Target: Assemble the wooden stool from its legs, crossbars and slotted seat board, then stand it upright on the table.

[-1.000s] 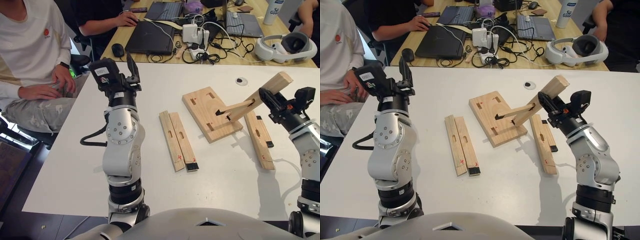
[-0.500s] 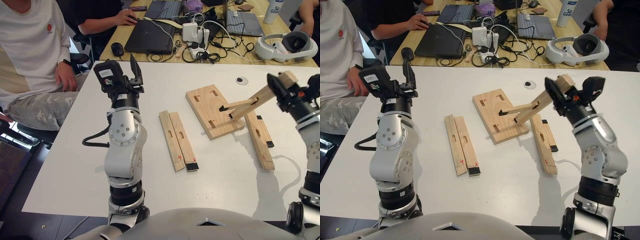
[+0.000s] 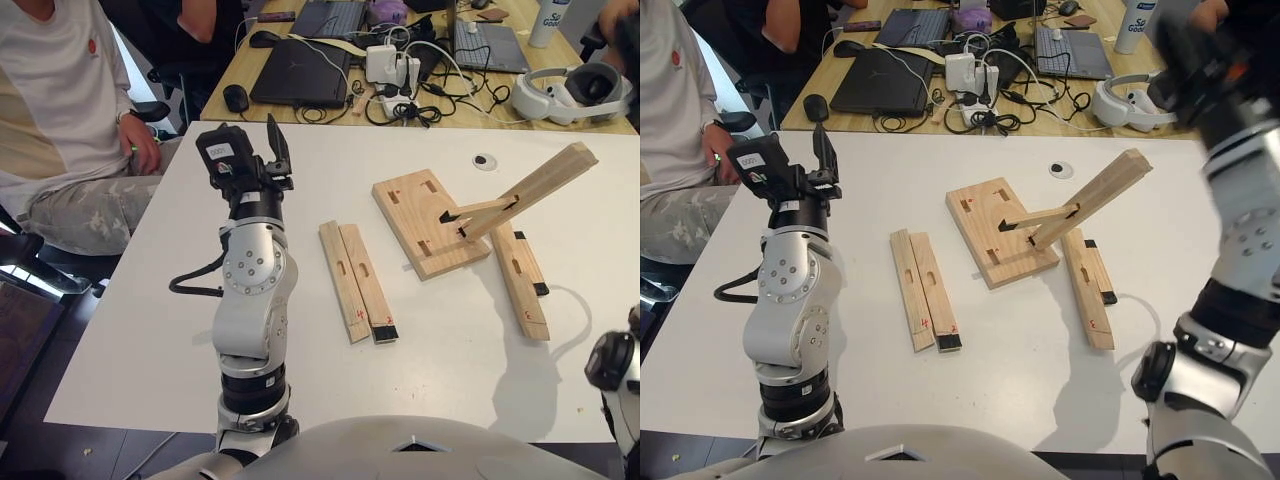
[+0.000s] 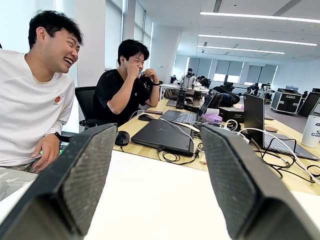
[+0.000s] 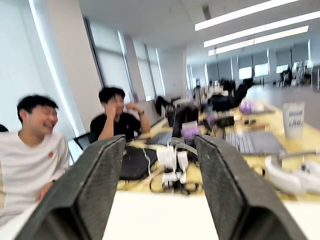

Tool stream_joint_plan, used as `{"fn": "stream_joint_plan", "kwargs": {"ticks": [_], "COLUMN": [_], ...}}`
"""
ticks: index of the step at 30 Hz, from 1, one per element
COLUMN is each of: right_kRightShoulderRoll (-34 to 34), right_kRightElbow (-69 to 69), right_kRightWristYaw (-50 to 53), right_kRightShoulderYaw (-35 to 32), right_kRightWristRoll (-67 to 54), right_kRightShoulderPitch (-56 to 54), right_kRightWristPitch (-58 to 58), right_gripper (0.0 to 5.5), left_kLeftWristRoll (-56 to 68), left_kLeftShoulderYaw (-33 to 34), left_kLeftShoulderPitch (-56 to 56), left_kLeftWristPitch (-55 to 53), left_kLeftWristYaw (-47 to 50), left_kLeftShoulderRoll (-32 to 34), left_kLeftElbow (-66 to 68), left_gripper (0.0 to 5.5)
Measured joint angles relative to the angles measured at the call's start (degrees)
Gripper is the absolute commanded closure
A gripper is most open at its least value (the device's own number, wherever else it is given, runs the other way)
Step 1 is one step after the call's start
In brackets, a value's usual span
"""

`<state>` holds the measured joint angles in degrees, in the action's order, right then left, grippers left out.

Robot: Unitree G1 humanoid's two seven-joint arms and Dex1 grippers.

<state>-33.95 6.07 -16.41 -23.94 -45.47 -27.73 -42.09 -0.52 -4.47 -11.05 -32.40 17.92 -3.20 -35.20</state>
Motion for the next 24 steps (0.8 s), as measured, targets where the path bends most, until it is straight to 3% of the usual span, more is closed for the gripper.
{"fn": "stream_joint_plan", "kwargs": {"ticks": [6,11,14,19,24], "right_kRightShoulderRoll": [0.8,9.8,8.0,-0.2,-0.8], "right_kRightElbow": [3.8,-1.3,-4.9,0.6,11.0], "right_kRightWristYaw": [-0.6,6.0,9.9,6.2,-3.4], "right_kRightShoulderYaw": [2.9,-5.5,-13.4,-12.8,-12.4], "right_kRightWristRoll": [-1.1,-12.3,-17.1,-8.4,-1.0], "right_kRightShoulderPitch": [4.0,-3.4,-8.7,7.4,41.8], "right_kRightWristPitch": [-4.9,-3.4,-1.1,-1.2,-2.4], "right_gripper": [2.93,2.93,2.93,2.93,2.93], "left_kLeftWristRoll": [0.0,0.0,0.0,0.0,0.0], "left_kLeftShoulderYaw": [0.0,0.1,0.1,1.1,1.0], "left_kLeftShoulderPitch": [0.0,0.1,1.4,3.0,3.6], "left_kLeftWristPitch": [0.0,0.0,0.0,-0.2,-0.2], "left_kLeftWristYaw": [0.1,0.6,0.7,0.7,1.0], "left_kLeftShoulderRoll": [0.0,0.0,0.1,0.2,0.3], "left_kLeftElbow": [0.0,0.0,-0.5,-1.8,-2.2], "left_gripper": [2.44,2.44,2.44,2.44,2.44]}}
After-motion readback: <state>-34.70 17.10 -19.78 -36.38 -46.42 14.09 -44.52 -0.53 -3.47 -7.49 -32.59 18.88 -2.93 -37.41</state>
